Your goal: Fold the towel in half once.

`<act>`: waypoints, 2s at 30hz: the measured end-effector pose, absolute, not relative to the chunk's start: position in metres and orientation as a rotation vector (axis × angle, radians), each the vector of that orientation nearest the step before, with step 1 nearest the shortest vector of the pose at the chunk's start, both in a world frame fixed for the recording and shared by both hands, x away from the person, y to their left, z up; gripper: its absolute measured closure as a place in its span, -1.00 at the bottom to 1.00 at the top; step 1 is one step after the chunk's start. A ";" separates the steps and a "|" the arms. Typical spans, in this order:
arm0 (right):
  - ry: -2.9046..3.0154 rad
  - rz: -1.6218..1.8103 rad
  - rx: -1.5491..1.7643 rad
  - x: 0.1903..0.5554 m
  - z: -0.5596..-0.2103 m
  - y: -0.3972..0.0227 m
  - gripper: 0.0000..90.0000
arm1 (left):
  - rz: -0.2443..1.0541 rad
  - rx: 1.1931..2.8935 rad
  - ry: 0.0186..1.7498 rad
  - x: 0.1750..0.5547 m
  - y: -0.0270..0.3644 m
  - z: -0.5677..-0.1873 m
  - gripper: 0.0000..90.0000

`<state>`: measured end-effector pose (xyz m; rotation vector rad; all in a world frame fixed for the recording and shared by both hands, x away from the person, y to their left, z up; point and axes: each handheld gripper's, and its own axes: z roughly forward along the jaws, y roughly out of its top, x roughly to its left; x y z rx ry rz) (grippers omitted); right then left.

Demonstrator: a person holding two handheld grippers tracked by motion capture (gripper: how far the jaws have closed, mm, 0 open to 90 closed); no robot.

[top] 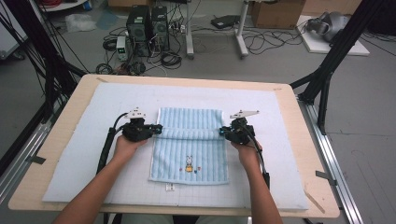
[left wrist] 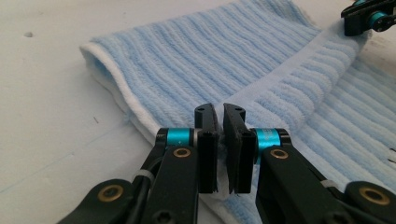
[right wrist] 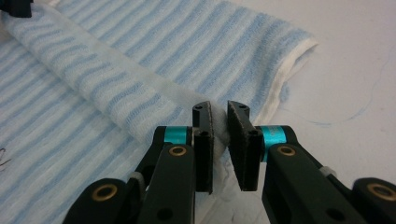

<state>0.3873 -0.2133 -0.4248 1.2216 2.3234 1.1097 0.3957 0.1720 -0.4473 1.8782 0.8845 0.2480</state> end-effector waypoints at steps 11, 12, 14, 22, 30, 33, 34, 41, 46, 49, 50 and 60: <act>2.268 1.173 1.169 0.348 -0.418 -0.221 0.80 | 0.232 1.827 0.817 0.366 0.177 -0.435 0.87; 2.267 1.174 1.162 0.344 -0.418 -0.221 0.80 | 0.233 1.822 0.816 0.362 0.177 -0.435 0.87; 2.265 1.177 1.145 0.335 -0.418 -0.221 0.80 | 0.232 1.824 0.804 0.353 0.178 -0.435 0.87; 2.266 1.197 1.095 0.299 -0.421 -0.223 0.80 | 0.237 1.845 0.787 0.321 0.180 -0.441 0.87; 2.264 1.212 1.074 0.271 -0.422 -0.225 0.80 | 0.225 1.835 0.777 0.291 0.181 -0.443 0.87; 2.266 1.218 1.067 0.260 -0.423 -0.226 0.80 | 0.220 1.834 0.778 0.281 0.181 -0.443 0.87; 2.265 1.224 1.064 0.256 -0.422 -0.226 0.80 | 0.216 1.831 0.779 0.278 0.182 -0.443 0.87; 2.275 1.219 1.048 0.237 -0.422 -0.227 0.80 | 0.204 1.837 0.773 0.259 0.183 -0.443 0.87; 2.302 1.205 1.055 0.230 -0.426 -0.227 0.79 | 0.179 1.846 0.792 0.253 0.182 -0.448 0.85; 2.319 1.200 1.057 0.228 -0.427 -0.228 0.52 | 0.131 1.823 0.826 0.255 0.185 -0.447 0.53; 2.297 1.222 1.070 0.227 -0.426 -0.231 0.40 | 0.132 1.810 0.844 0.256 0.186 -0.446 0.31; 2.263 1.277 1.116 0.236 -0.429 -0.230 0.29 | 0.179 1.782 0.885 0.264 0.188 -0.444 0.19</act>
